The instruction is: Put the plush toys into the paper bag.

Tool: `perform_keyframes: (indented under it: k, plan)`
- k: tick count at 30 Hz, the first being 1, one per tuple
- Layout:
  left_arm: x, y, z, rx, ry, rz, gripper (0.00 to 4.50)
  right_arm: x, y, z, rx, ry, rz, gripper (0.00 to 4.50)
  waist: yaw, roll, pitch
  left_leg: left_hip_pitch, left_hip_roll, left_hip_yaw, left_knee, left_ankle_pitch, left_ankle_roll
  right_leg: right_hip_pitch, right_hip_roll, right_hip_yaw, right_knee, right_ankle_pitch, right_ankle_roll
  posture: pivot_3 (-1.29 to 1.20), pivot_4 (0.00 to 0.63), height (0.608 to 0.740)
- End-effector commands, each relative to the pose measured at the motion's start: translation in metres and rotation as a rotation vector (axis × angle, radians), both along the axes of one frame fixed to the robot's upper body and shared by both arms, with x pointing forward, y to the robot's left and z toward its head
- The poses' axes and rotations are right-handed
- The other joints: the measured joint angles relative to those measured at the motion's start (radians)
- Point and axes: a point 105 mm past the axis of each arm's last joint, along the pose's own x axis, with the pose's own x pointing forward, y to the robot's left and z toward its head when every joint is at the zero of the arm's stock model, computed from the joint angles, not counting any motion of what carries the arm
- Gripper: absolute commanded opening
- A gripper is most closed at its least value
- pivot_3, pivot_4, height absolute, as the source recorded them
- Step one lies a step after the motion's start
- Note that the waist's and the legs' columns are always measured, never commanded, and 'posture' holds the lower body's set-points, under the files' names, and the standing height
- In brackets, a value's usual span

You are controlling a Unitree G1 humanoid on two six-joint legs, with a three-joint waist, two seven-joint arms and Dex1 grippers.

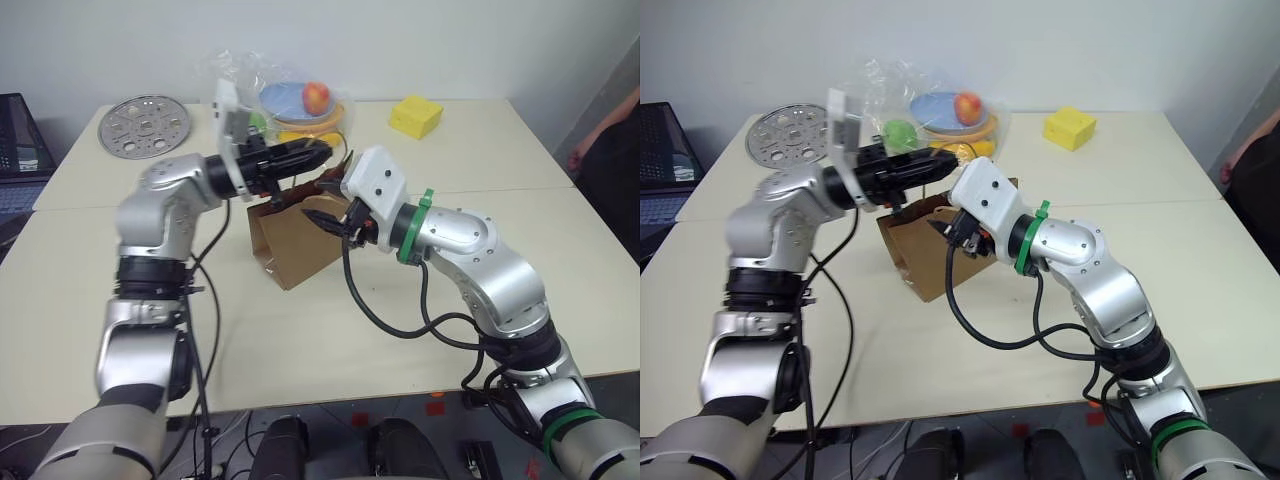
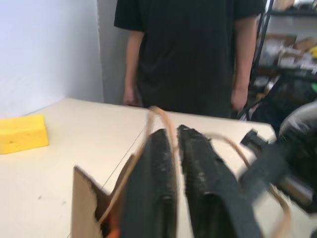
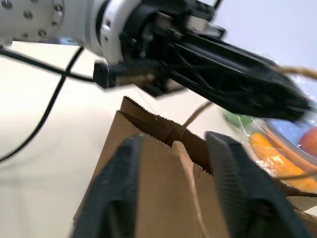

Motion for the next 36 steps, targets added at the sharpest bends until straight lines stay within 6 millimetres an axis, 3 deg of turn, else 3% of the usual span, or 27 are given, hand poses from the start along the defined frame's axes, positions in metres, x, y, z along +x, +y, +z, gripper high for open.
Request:
perform_keyframes:
  k: [1,4,10,14,17,25,30,33,36]
  plan:
    - [-0.02,0.03,0.017,0.009,-0.057,0.073,1.81,-0.013,-0.015,0.027,0.041,-0.075,0.047,3.48,0.0,0.0,0.0,0.0,0.0,0.0,0.0,0.0,0.0,0.0,-0.001,0.0,0.0,0.0,0.0,0.0,0.15,0.74]
    - [-0.034,0.056,0.012,0.038,-0.056,0.174,2.75,-0.017,-0.027,0.037,0.053,-0.074,0.076,4.5,0.0,0.0,0.0,0.0,0.001,0.0,0.0,0.0,0.0,0.0,-0.002,0.0,-0.002,0.0,0.0,0.0,0.15,0.74]
    - [-0.054,0.079,-0.016,0.146,-0.025,0.278,4.47,-0.034,-0.038,0.052,0.094,0.026,0.219,4.5,0.004,0.001,0.0,0.0,0.001,-0.001,0.0,0.0,0.0,0.002,-0.003,-0.001,-0.002,0.0,0.0,0.0,0.15,0.74]
    - [-0.058,0.076,-0.048,0.244,-0.044,0.304,4.47,-0.031,-0.051,0.062,0.16,0.129,0.209,4.5,0.007,0.001,0.0,0.001,0.0,-0.001,0.0,0.0,0.001,0.003,-0.006,-0.002,-0.002,0.001,-0.001,0.0,0.15,0.74]
    - [-0.051,0.062,-0.072,0.224,-0.046,0.298,4.47,-0.038,-0.07,0.06,0.14,0.243,0.232,4.5,0.017,0.001,0.001,0.001,-0.002,-0.001,0.0,0.001,0.002,0.003,-0.007,-0.002,-0.002,0.001,-0.002,0.0,0.15,0.74]
    - [-0.018,0.032,-0.075,0.119,-0.104,0.3,4.47,-0.057,-0.082,0.045,0.064,0.346,0.219,4.5,0.029,0.0,0.001,0.0,-0.001,-0.001,0.0,0.001,0.002,0.003,-0.006,-0.002,-0.003,0.002,-0.001,0.0,0.15,0.74]
    - [-0.014,0.022,-0.077,0.1,-0.11,0.28,4.47,-0.059,-0.08,0.039,0.07,0.337,0.186,4.5,0.021,0.001,0.001,0.0,-0.001,0.002,-0.001,0.001,0.003,0.002,-0.006,0.0,-0.004,0.002,-0.001,0.0,0.15,0.74]
    - [-0.014,0.021,-0.078,0.097,-0.1,0.273,3.9,-0.058,-0.081,0.038,0.071,0.328,0.165,4.5,0.022,0.001,0.001,0.0,-0.001,0.002,-0.001,0.001,0.003,0.002,-0.006,0.0,-0.004,0.002,-0.001,0.0,0.15,0.74]
    - [-0.014,0.024,-0.08,0.1,-0.075,0.274,3.02,-0.056,-0.084,0.037,0.072,0.325,0.144,4.5,0.024,0.0,0.001,0.0,-0.001,0.001,0.0,0.001,0.003,0.002,-0.006,0.0,-0.004,0.002,-0.001,0.0,0.15,0.74]
